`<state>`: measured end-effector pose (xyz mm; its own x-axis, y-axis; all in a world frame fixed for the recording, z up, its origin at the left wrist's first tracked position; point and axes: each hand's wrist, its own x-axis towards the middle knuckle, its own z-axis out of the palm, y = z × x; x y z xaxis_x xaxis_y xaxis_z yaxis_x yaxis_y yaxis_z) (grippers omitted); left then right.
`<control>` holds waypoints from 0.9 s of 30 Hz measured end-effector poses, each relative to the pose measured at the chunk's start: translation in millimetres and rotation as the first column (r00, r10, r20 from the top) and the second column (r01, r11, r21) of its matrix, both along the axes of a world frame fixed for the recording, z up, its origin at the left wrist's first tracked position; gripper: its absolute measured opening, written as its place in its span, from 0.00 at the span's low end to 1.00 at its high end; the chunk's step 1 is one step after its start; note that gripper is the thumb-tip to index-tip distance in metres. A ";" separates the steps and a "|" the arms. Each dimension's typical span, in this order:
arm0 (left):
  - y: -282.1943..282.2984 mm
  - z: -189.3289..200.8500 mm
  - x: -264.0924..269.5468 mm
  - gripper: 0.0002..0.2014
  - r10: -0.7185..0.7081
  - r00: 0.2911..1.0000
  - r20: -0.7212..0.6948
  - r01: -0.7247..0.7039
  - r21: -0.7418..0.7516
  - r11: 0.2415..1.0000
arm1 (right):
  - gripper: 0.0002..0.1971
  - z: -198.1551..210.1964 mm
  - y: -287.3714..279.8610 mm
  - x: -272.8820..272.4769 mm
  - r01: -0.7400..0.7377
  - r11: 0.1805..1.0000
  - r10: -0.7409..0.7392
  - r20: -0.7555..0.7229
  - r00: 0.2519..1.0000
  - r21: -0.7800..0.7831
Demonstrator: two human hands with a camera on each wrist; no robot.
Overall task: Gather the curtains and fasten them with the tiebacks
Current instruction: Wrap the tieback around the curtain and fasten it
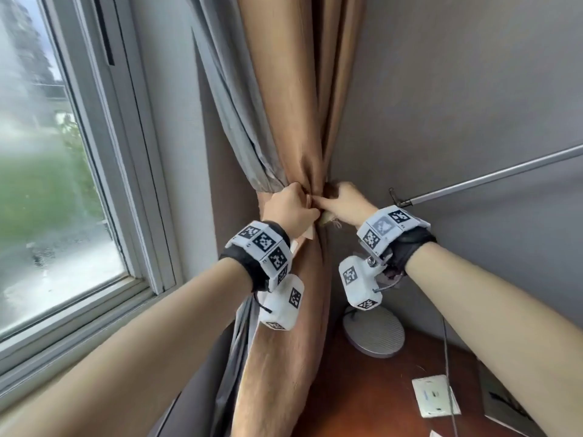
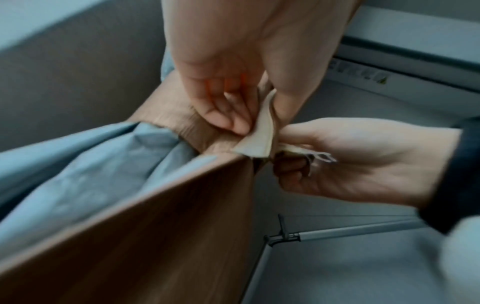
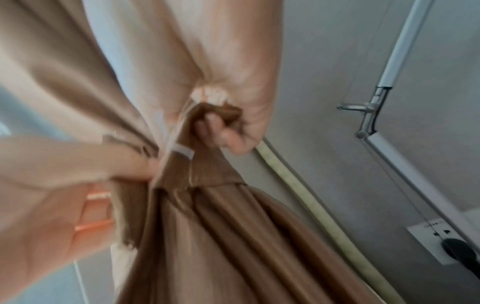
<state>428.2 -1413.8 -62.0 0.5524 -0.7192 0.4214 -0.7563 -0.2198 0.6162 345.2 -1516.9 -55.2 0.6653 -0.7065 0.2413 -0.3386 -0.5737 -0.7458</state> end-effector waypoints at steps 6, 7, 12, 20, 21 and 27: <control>-26.2 -6.5 1.5 0.09 0.073 0.997 -0.020 -0.074 -0.051 0.996 | 0.12 -9.5 -27.7 -29.8 0.117 0.982 -0.120 -0.014 0.993 -0.148; -30.1 -6.9 0.0 0.09 0.075 0.997 -0.014 -0.076 -0.058 0.995 | 0.13 -11.9 -28.1 -31.4 0.128 0.980 -0.128 0.009 0.992 -0.155; -49.8 -9.3 -0.1 0.14 0.074 0.997 -0.027 -0.076 -0.093 0.993 | 0.19 -18.3 -29.5 -32.5 0.125 0.981 -0.108 0.121 0.987 -0.149; -63.1 -14.5 18.0 0.13 -0.218 0.938 -0.271 0.184 -0.144 0.972 | 0.16 -25.3 -22.5 -18.2 0.115 0.989 -0.085 0.290 0.953 -0.089; -60.1 -16.1 20.9 0.09 -0.308 0.893 -0.328 0.260 -0.183 0.948 | 0.17 -26.2 -23.3 -17.9 0.135 0.988 -0.104 0.309 0.945 -0.079; -53.5 -26.3 28.5 0.12 -0.261 0.958 -0.118 0.236 -0.187 0.954 | 0.16 -32.1 -18.9 -22.0 0.182 0.979 -0.147 0.294 0.944 -0.096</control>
<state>456.7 -1467.3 -88.3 0.4273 -0.7661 0.4801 -0.6773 0.0805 0.7313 323.2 -1535.8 -87.3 0.4339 -0.7543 0.4928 -0.2200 -0.6191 -0.7539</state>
